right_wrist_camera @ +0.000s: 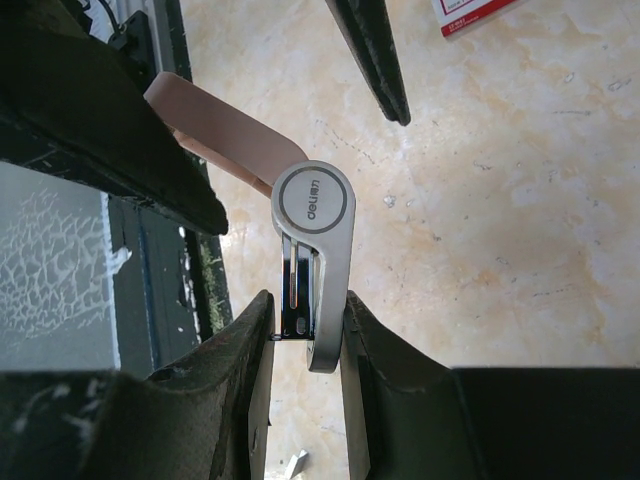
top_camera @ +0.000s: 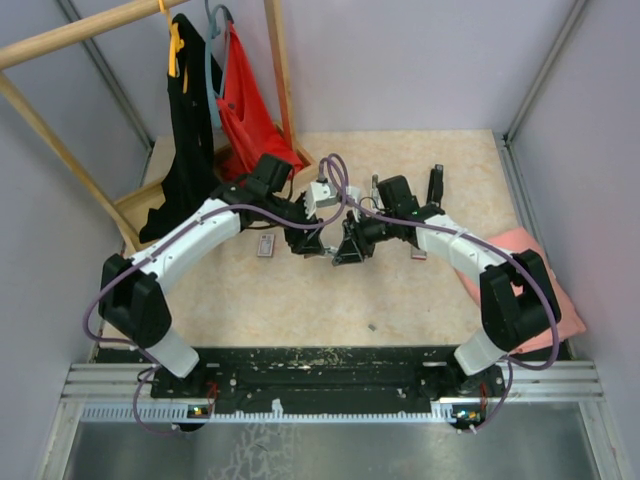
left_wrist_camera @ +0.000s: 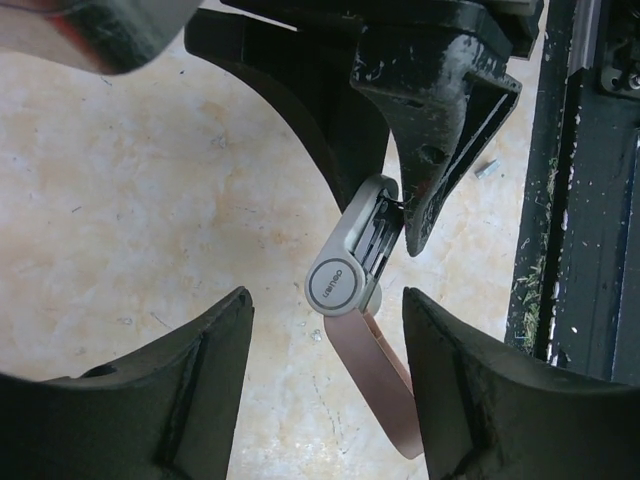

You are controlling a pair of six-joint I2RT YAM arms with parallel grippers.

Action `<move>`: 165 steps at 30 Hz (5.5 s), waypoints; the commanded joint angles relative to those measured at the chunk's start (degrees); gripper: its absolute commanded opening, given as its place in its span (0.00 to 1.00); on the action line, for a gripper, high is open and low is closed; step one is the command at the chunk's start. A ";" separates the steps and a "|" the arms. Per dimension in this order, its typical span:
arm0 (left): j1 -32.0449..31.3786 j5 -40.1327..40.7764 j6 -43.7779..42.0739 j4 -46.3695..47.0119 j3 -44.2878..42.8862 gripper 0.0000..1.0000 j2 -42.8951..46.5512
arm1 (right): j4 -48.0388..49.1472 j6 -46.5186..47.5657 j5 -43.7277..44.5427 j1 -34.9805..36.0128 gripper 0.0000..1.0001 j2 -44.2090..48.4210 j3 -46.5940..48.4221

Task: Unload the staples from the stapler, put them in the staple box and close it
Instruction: Unload the staple at the center of the board.

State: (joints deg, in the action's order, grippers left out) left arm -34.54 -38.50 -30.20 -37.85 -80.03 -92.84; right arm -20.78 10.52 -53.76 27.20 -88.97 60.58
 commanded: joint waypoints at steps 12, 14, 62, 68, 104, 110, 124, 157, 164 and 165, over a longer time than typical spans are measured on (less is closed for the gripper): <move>-0.70 3.69 -4.32 -6.09 -2.39 0.55 -1.61 | 1.74 3.85 -3.02 0.75 0.01 4.49 0.46; -0.70 3.53 -5.09 -6.26 -2.41 0.56 -1.44 | 1.66 3.98 -3.02 0.76 0.01 4.46 0.51; -2.19 -6.94 -8.86 -15.47 -7.91 0.47 -10.40 | 1.89 5.22 -2.58 1.36 0.01 6.08 0.12; -2.37 -7.03 -9.44 -15.87 -7.93 0.39 -10.55 | 2.61 4.40 -3.13 1.36 0.01 6.29 -0.10; -2.81 4.02 -3.55 -9.88 -5.23 0.00 -8.94 | 4.71 2.29 1.21 -2.62 0.58 6.19 -0.10; -2.72 7.90 -1.54 -7.37 -4.60 0.00 -8.91 | 4.69 2.97 0.28 -5.62 0.74 8.06 -0.62; -1.89 8.60 -2.28 -4.34 -2.65 0.00 -8.35 | 8.00 0.64 -1.27 -13.72 0.77 9.09 -2.17; -13.00 42.51 -17.32 66.02 39.36 0.00 6.89 | 13.90 -3.58 7.63 -20.54 0.77 9.34 -4.96; -18.68 45.99 -28.39 85.09 51.18 0.00 8.29 | 14.11 -3.84 7.24 -20.89 0.77 9.50 -5.22; -19.59 46.46 -30.50 88.86 52.97 0.00 7.85 | 14.24 -3.92 7.18 -20.87 0.77 9.51 -5.26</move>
State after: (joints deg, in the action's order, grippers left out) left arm -51.66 4.38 -51.31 32.36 -31.86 -85.89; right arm -9.21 7.22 -45.52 6.83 -81.84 55.59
